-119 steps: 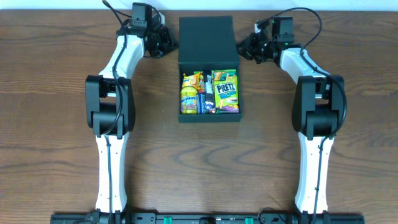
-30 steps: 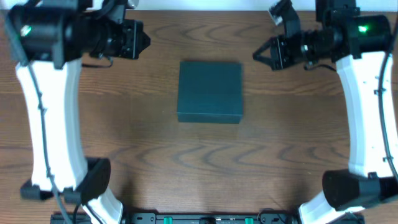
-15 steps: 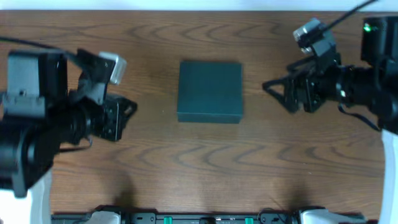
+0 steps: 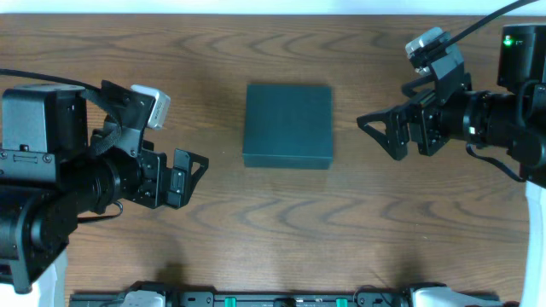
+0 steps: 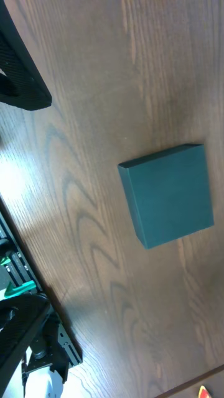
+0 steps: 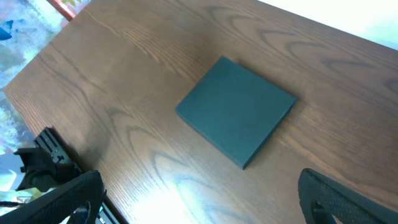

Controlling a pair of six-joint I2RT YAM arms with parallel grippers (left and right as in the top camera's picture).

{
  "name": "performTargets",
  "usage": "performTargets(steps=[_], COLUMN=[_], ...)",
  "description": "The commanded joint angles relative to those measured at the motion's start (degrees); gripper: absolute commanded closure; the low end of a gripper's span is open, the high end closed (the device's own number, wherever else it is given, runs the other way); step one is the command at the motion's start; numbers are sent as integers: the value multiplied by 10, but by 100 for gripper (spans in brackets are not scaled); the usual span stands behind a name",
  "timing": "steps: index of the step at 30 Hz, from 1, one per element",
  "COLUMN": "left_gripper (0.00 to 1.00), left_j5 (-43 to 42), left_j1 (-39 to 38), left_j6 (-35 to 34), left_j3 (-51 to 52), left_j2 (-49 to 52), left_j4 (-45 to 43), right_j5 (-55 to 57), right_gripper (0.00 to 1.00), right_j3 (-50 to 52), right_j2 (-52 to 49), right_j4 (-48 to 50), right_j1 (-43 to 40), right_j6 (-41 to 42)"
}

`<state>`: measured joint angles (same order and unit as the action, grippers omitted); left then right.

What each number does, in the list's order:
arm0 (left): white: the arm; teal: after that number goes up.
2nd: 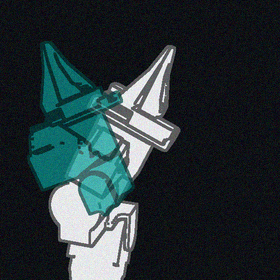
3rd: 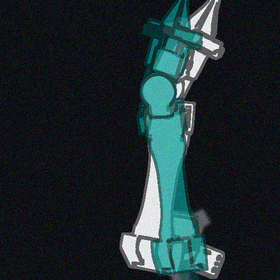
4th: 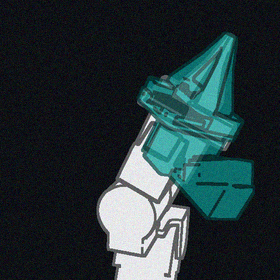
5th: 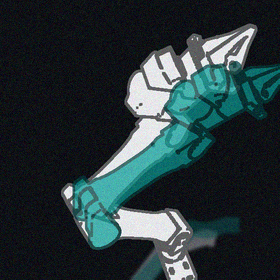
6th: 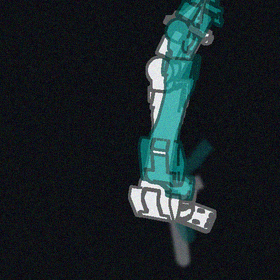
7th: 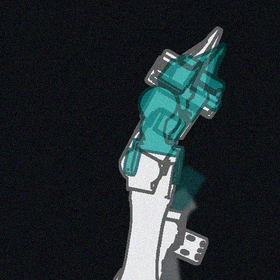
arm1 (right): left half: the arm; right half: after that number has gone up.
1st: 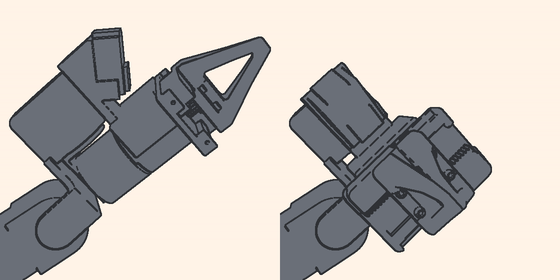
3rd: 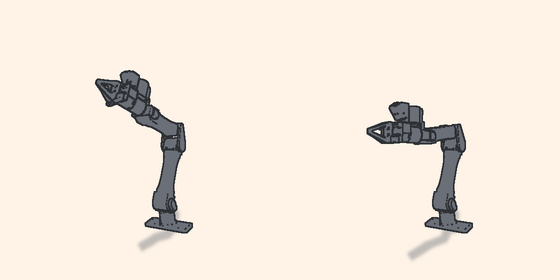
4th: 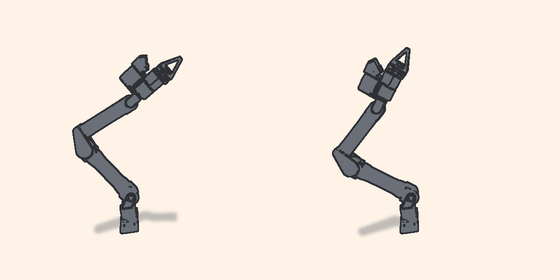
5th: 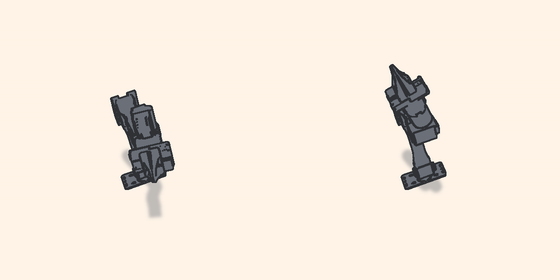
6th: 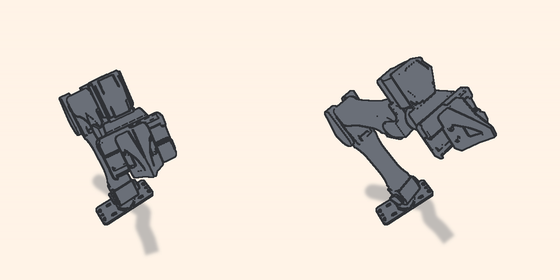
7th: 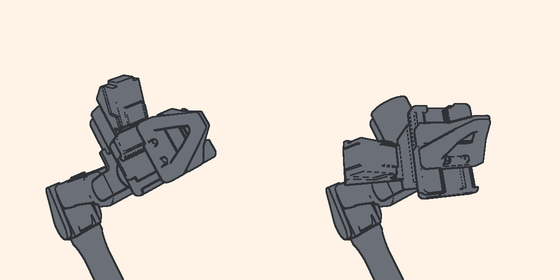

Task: Pack container

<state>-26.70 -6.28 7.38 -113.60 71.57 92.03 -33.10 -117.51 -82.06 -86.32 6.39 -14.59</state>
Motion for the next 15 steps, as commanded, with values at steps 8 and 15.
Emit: performTargets(steps=[8, 15], left_gripper=[5, 5], left_j5=[15, 120], left_j1=[-1, -1], left_j6=[3, -7], left_j3=[3, 50], left_j2=[1, -43], left_j4=[7, -48], right_j5=[1, 1], right_gripper=[1, 1], right_j3=[4, 4], right_j2=[0, 0], right_j4=[-1, -1], right_j1=[4, 4], right_j6=[-7, -7])
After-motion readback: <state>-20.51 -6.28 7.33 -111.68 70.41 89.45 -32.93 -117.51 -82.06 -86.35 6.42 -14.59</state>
